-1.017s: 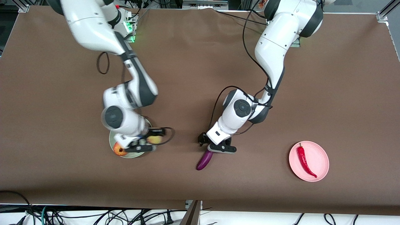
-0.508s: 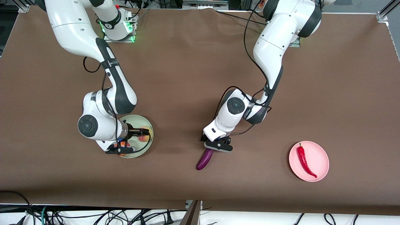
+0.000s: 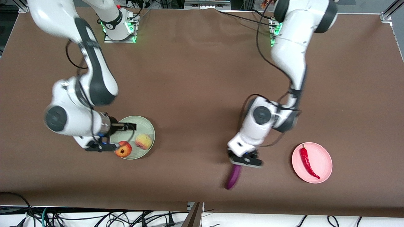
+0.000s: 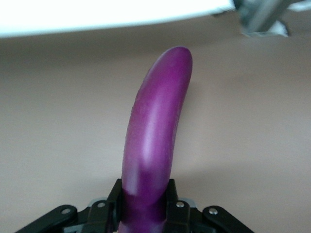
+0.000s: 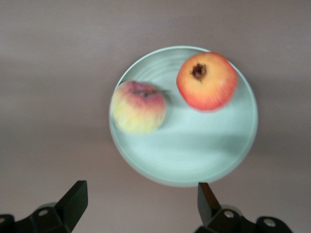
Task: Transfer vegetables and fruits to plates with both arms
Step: 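Carry the eggplant to the pink plate while the right gripper returns to rest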
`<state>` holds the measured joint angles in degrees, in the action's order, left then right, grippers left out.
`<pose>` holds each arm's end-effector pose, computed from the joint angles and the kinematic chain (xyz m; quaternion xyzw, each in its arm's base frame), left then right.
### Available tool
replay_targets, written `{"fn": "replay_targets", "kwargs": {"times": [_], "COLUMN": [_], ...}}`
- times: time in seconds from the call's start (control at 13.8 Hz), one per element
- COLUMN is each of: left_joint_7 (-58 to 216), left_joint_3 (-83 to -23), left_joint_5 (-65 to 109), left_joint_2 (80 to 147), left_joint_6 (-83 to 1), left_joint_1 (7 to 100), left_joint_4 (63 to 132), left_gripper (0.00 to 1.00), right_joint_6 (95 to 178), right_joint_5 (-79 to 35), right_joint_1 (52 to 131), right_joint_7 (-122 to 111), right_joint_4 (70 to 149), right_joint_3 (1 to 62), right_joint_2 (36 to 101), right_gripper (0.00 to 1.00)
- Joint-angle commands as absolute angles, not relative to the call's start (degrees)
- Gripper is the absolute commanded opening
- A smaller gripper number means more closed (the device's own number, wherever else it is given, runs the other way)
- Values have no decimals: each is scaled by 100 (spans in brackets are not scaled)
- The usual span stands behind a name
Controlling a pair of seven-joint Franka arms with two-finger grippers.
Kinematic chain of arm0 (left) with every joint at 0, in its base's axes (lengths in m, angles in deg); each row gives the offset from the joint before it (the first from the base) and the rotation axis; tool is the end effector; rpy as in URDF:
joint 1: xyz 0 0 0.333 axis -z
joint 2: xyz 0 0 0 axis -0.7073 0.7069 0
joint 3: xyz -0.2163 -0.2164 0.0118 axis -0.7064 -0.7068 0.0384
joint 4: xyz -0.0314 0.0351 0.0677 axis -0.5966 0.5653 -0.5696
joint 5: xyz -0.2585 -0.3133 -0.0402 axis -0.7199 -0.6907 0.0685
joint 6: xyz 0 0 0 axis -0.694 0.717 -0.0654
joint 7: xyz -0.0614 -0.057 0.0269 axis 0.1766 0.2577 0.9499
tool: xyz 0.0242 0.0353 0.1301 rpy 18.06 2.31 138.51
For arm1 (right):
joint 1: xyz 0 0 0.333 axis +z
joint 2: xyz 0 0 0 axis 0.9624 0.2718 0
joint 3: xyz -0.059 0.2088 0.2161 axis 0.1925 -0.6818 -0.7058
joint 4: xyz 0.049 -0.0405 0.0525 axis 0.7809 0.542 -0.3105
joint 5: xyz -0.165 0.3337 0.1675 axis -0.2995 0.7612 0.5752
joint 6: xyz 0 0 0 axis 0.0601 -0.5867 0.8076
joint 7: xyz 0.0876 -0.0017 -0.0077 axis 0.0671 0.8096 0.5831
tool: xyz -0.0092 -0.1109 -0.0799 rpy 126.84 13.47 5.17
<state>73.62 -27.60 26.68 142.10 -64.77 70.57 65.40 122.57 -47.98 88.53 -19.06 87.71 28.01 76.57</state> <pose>0.7570 -0.2838 0.2070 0.9833 -0.0662 0.1675 0.0276 0.6844 0.1752 0.3576 -0.9948 -0.0103 0.0758 0.0670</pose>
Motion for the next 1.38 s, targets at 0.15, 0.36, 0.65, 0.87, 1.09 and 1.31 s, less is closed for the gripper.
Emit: {"fn": "replay_targets", "kwargs": {"times": [0.15,0.36,0.65,0.87,1.09,1.31], "left_joint_7": [9444,10158,10564,10546,10546,10905], "left_joint_3": [-2825,-2799,-2904,-2957,-3124,-3124], "left_joint_5": [2825,2825,2728,2737,2816,2816], "left_joint_2": [13755,13755,13763,13746,13553,13517], "left_joint_6": [-5915,-5915,-5942,-5898,-5426,-5221], "left_joint_1": [5700,4891,4422,4475,4580,4563], "left_joint_4": [6794,6829,7198,7251,7251,7286], "left_gripper": [0,0,0,0,0,0], "right_joint_6": [10633,10305,10796,10850,10798,10815], "right_joint_5": [-5185,-5380,-5732,-5863,-5864,-5926], "right_joint_1": [8812,8812,8812,8812,8821,8803], "right_joint_7": [-1679,-1388,-1335,-1062,-1027,-1071], "right_joint_4": [9121,9480,10640,10536,9932,9719], "right_joint_3": [3179,3346,3303,3303,3303,3311], "right_joint_2": [5981,5181,4187,4334,4747,4783], "right_gripper": [100,100,100,100,100,100]}}
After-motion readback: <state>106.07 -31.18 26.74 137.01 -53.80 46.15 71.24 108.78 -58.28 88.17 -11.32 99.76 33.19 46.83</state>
